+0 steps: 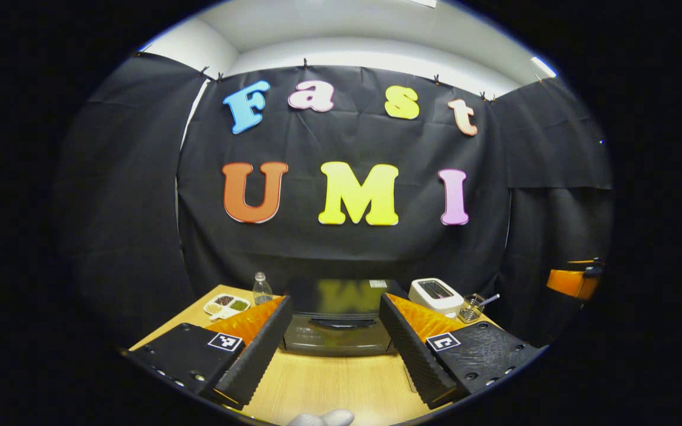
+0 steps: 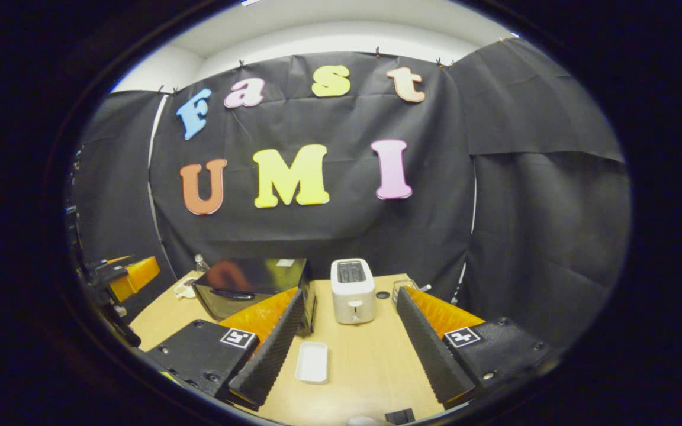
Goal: Open the electric oven with the left hand, put the food in, and close the electric oven.
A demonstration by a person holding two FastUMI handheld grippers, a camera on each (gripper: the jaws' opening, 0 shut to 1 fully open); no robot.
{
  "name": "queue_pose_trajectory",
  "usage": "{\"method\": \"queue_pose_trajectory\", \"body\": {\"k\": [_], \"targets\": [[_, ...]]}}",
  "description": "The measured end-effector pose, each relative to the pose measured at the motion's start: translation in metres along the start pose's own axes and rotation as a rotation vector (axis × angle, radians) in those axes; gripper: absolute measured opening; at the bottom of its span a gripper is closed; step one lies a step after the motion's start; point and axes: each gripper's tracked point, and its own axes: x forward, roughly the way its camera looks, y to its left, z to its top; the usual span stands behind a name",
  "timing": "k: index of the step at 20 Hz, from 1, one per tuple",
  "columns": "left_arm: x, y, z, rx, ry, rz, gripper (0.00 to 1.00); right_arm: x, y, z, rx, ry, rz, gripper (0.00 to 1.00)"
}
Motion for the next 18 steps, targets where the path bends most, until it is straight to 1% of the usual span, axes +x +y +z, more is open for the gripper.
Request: {"method": "queue_pose_trajectory", "body": {"k": [3, 4, 5, 6, 7, 8, 9, 14, 15, 17, 18], "targets": [[-0.021, 0.005, 0.035, -0.003, -0.058, 0.009, 0.96, -0.011, 0.013, 0.030, -0.002, -0.064, 0.016, 1.00], [-0.029, 0.007, 0.044, -0.006, -0.073, 0.008, 0.95, -0.015, 0.018, 0.041, -0.002, -0.087, 0.024, 0.91], [-0.033, 0.008, 0.052, -0.004, -0.081, 0.012, 0.96, -0.018, 0.020, 0.050, -0.005, -0.104, 0.023, 0.91], [-0.039, 0.013, 0.056, 0.008, -0.088, 0.022, 1.00, -0.021, 0.021, 0.058, -0.013, -0.127, 0.022, 1.00], [-0.043, 0.015, 0.060, 0.025, -0.094, 0.031, 0.96, -0.026, 0.024, 0.067, -0.019, -0.148, 0.022, 1.00], [-0.045, 0.017, 0.064, 0.043, -0.101, 0.040, 0.96, -0.029, 0.026, 0.070, -0.021, -0.157, 0.023, 0.91], [-0.047, 0.017, 0.069, 0.051, -0.107, 0.041, 0.96, -0.031, 0.027, 0.071, -0.024, -0.161, 0.023, 1.00], [-0.054, 0.014, 0.079, 0.054, -0.117, 0.028, 0.96, -0.042, 0.033, 0.075, -0.020, -0.165, 0.023, 1.00], [-0.054, 0.013, 0.080, 0.058, -0.116, 0.026, 0.96, -0.045, 0.033, 0.076, -0.021, -0.170, 0.023, 0.90], [-0.056, 0.010, 0.081, 0.064, -0.117, 0.018, 0.96, -0.048, 0.032, 0.077, -0.027, -0.170, 0.020, 0.90], [-0.056, 0.010, 0.080, 0.067, -0.117, 0.013, 0.96, -0.050, 0.031, 0.078, -0.031, -0.171, 0.017, 1.00]]}}
